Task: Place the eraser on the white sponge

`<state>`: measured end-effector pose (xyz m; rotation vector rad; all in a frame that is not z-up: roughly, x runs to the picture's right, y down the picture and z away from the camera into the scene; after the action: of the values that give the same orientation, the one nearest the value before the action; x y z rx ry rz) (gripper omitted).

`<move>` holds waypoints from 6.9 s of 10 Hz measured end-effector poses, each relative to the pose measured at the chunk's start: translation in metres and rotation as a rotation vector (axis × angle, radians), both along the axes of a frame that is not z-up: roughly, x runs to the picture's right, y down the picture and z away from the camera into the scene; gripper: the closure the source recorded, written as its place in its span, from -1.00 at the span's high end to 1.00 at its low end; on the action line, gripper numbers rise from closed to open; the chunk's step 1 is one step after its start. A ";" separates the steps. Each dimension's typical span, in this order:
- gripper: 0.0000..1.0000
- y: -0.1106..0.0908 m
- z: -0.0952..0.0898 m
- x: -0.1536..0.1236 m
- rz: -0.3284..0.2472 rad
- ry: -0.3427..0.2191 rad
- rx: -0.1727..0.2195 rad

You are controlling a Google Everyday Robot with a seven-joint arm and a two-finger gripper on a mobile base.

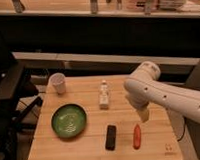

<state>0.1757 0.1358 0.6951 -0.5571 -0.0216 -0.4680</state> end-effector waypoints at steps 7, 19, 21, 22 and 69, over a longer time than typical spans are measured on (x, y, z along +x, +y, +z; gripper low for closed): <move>0.60 0.020 0.014 -0.026 -0.139 -0.109 -0.022; 0.60 0.067 0.034 -0.065 -0.297 -0.277 -0.038; 0.60 0.076 0.037 -0.072 -0.307 -0.304 -0.046; 0.60 0.079 0.038 -0.074 -0.311 -0.316 -0.048; 0.38 0.155 0.072 -0.099 -0.425 -0.439 -0.115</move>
<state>0.0772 0.2908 0.7667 -0.5632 -0.3567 -1.0025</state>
